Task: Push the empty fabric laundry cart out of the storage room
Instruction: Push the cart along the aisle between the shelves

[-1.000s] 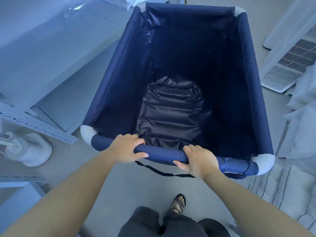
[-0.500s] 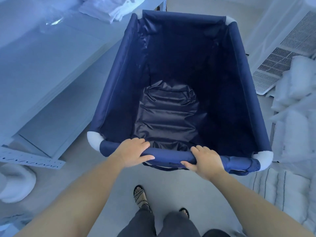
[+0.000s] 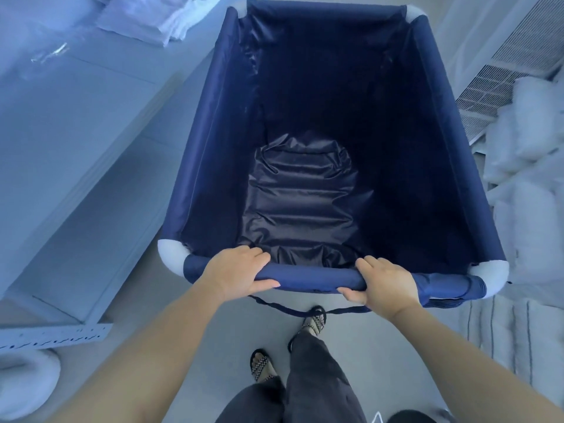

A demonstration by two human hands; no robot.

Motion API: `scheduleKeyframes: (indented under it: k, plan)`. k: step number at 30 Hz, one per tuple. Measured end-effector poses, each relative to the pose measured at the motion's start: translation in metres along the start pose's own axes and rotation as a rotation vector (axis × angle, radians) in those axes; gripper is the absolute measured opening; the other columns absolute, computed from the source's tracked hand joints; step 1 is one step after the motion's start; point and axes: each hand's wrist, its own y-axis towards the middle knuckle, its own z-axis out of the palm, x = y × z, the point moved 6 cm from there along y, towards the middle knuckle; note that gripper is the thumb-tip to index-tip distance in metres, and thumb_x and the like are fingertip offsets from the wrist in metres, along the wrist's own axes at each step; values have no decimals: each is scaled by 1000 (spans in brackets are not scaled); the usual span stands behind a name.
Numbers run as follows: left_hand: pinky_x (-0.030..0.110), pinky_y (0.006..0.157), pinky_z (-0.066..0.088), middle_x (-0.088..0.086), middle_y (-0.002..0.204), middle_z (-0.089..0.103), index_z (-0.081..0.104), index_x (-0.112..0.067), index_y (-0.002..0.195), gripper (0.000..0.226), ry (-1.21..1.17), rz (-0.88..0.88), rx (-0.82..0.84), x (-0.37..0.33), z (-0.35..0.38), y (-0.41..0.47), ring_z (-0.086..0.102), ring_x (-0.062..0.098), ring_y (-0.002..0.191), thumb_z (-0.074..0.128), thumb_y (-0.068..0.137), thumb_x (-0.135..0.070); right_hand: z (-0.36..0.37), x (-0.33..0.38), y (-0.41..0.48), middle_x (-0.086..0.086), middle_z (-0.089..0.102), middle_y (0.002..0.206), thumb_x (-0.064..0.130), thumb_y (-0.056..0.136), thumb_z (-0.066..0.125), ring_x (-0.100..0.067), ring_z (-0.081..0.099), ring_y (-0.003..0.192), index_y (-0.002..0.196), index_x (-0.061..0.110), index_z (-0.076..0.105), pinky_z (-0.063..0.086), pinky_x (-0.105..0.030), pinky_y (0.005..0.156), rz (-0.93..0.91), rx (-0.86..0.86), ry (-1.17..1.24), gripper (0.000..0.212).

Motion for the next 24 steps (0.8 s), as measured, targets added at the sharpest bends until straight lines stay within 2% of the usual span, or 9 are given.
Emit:
scheduleKeyframes:
  k: [3, 7, 11, 13, 18, 21, 24]
  plan:
    - [30, 57, 35, -9, 87, 52, 48, -22, 92, 55, 10, 7, 43, 15, -6, 24, 49, 14, 81, 30, 81, -73, -3, -8, 23, 5, 53, 71, 75, 73, 33, -19, 51, 65, 77, 20, 50, 25, -29, 52, -8, -1, 1, 58]
    - [29, 59, 35, -10, 83, 43, 48, -21, 93, 52, -13, -34, 91, 36, -16, 56, 43, 13, 80, 37, 83, -71, -16, -19, 58, 4, 51, 59, 71, 70, 44, -19, 52, 52, 67, 18, 50, 23, -27, 45, -1, -51, 16, 54]
    - [31, 64, 36, -8, 85, 41, 49, -20, 97, 50, -62, -122, 177, 57, -28, 94, 46, 17, 85, 41, 83, -68, -12, -38, 96, 6, 55, 81, 77, 75, 27, -18, 53, 76, 85, 22, 48, 29, -28, 56, 10, 22, 45, 61]
    - [32, 68, 37, -6, 89, 45, 50, -20, 100, 50, -63, -153, 197, 66, -34, 112, 47, 19, 89, 42, 84, -67, -15, -47, 115, 6, 55, 82, 78, 73, 21, -18, 53, 78, 84, 22, 45, 28, -28, 58, 23, 18, 68, 62]
    - [34, 79, 39, 0, 102, 56, 52, -22, 110, 53, 0, -233, 104, 87, -49, 145, 53, 22, 92, 37, 86, -67, -23, -66, 159, 7, 54, 80, 76, 75, 28, -16, 48, 74, 81, 23, 40, 28, -27, 57, 29, 9, 103, 54]
    - [34, 90, 36, 0, 107, 57, 49, -25, 120, 51, -4, -290, 42, 93, -53, 162, 52, 22, 97, 36, 89, -63, -30, -79, 183, 7, 54, 80, 75, 76, 30, -14, 41, 70, 81, 24, 40, 28, -27, 57, 41, 7, 111, 53]
    - [35, 96, 32, 0, 111, 54, 46, -26, 124, 49, -31, -314, 50, 100, -57, 182, 49, 22, 102, 35, 91, -61, -35, -89, 203, 7, 54, 81, 75, 77, 33, -13, 38, 70, 80, 25, 37, 30, -27, 57, 48, 28, 120, 50]
